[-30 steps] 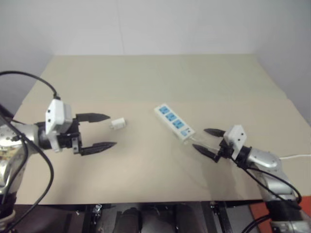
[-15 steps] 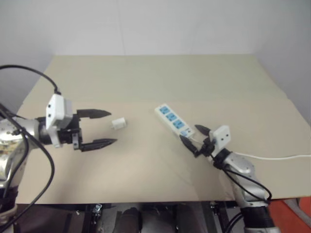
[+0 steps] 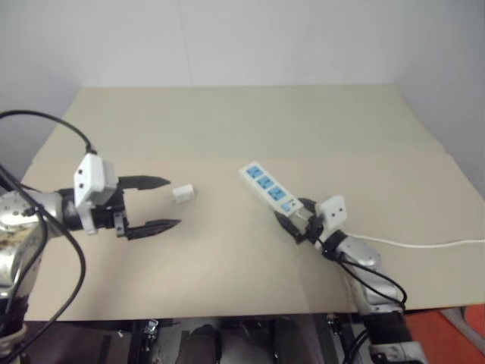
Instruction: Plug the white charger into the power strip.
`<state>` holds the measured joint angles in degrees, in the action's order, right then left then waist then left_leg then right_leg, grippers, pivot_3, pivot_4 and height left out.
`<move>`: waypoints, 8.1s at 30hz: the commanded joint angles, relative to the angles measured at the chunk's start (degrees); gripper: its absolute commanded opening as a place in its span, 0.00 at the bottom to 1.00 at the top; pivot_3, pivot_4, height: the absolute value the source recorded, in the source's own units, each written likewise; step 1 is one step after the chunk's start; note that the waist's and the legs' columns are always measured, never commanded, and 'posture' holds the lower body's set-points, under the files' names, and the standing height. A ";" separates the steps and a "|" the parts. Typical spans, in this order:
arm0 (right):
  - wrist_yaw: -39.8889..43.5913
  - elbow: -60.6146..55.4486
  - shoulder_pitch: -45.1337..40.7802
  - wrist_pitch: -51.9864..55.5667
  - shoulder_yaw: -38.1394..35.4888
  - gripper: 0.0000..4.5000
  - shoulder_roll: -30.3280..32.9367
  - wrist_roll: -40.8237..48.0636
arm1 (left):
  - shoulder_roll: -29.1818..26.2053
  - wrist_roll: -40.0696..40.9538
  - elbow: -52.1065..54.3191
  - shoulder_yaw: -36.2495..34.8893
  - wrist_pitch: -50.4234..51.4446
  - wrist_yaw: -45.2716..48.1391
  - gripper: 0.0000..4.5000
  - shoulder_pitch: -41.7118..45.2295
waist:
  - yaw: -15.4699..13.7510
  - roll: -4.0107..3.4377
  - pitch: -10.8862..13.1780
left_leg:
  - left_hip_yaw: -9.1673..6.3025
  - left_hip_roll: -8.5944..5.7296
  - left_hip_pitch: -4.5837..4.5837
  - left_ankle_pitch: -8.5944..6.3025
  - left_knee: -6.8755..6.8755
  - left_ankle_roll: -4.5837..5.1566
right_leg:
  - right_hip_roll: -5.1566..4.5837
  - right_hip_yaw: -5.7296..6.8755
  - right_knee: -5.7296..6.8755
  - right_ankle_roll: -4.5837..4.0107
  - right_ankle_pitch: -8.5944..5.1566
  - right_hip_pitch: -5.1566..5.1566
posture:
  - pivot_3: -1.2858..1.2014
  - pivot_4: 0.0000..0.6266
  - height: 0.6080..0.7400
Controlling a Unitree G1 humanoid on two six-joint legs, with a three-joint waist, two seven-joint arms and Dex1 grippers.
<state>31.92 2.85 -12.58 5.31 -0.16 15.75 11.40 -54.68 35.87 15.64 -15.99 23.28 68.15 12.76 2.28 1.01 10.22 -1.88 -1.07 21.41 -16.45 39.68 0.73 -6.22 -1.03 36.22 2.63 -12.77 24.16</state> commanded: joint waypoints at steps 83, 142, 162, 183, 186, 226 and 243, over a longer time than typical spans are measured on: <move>47.60 19.45 -10.55 -13.27 12.30 0.76 4.00 3.10 | 25.31 -54.98 -76.47 52.36 2.88 9.21 1.00 68.16 | 0.47 0.24 -0.08 | 0.30 0.01 0.14 -0.04 0.19 0.07 | 0.23 0.00 0.48 0.09 0.02 0.12 | 0.52 0.24 1.00; 42.64 12.88 -5.94 -10.07 13.37 0.76 6.08 3.19 | 22.69 -43.50 -54.90 27.94 9.69 12.09 0.22 59.72 | 0.37 0.29 -0.15 | -0.09 0.02 -0.03 -0.04 0.31 0.08 | 0.21 -0.08 0.76 0.11 0.00 0.05 | 0.52 0.24 1.00; 44.45 15.89 -6.67 -12.56 13.94 0.76 7.10 2.43 | 34.24 -0.56 -14.14 4.25 11.41 7.00 0.22 19.33 | -0.26 0.36 -0.61 | -0.19 -0.05 -0.26 -0.01 0.38 0.00 | 0.08 -0.14 0.56 0.08 0.02 -0.14 | 0.52 0.24 1.00; 43.36 15.96 -5.72 -13.53 14.38 0.76 7.26 1.93 | 34.17 -2.93 -26.18 16.75 -4.06 20.53 0.22 15.18 | -0.19 0.37 -0.81 | -0.16 -0.07 -0.29 -0.01 0.35 0.00 | 0.09 -0.14 0.52 0.07 0.02 -0.18 | 0.52 0.24 1.00; 43.27 15.83 -5.59 -13.55 14.43 0.76 7.30 1.89 | 34.89 -4.20 -28.06 17.95 -6.57 20.24 0.22 14.92 | -0.20 0.36 -0.82 | -0.17 -0.06 -0.29 -0.01 0.35 0.01 | 0.09 -0.13 0.51 0.07 0.02 -0.19 | 0.52 0.24 1.00; 42.58 15.24 -4.60 -13.07 14.42 0.76 7.41 2.21 | 36.94 -5.81 -32.23 20.06 -12.71 18.81 0.22 11.94 | -0.66 0.34 -0.89 | -0.18 -0.06 -0.34 -0.02 0.30 0.02 | 0.09 -0.12 0.42 0.07 0.02 -0.26 | 0.52 0.24 1.00; 43.12 15.64 -4.63 -14.40 14.37 0.76 7.46 2.39 | 35.74 -11.08 -34.41 23.79 -22.96 17.92 0.22 7.16 | -0.66 0.31 -0.96 | -0.18 0.02 -1.23 -0.12 -0.05 0.18 | 0.15 -0.04 -0.27 0.04 0.01 -1.35 | 0.52 0.24 1.00</move>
<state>74.36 17.36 -18.58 -9.21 12.93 22.36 15.37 -18.06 28.17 -16.36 6.38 1.16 86.19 21.67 1.62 1.32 9.26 -2.07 -1.05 20.18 -16.57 39.63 0.92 -6.07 -1.08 35.96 2.68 -12.77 22.81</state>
